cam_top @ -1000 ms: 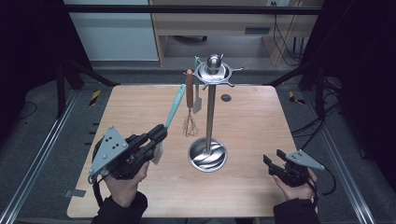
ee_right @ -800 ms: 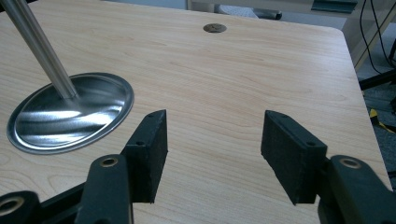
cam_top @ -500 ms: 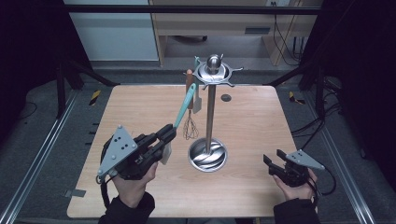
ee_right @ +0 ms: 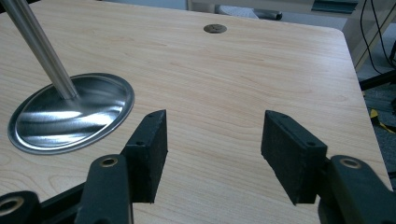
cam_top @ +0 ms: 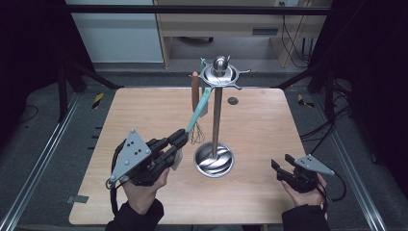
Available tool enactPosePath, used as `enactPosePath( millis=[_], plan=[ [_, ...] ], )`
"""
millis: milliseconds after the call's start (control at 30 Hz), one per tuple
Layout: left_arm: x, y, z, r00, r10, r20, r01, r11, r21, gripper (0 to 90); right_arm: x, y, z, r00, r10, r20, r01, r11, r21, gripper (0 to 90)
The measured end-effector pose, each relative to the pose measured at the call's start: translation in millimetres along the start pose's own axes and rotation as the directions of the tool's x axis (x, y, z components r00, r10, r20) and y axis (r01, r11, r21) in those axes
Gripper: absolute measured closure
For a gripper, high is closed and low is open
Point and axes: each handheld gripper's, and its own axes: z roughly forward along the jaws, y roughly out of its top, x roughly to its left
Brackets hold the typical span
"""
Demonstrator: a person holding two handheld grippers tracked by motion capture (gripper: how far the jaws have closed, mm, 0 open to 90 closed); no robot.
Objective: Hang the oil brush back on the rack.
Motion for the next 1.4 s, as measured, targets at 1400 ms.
enactPosePath(
  millis=[1400],
  plan=[
    [-3.4, -12.8, 43.4, 0.9967, 0.019, -0.079, -0.014, 0.9978, 0.064, 82.1, -0.1, 0.2, 0.1, 1.0, -0.005, 0.0, 0.005, 1.0, -0.002, 41.7]
  ],
)
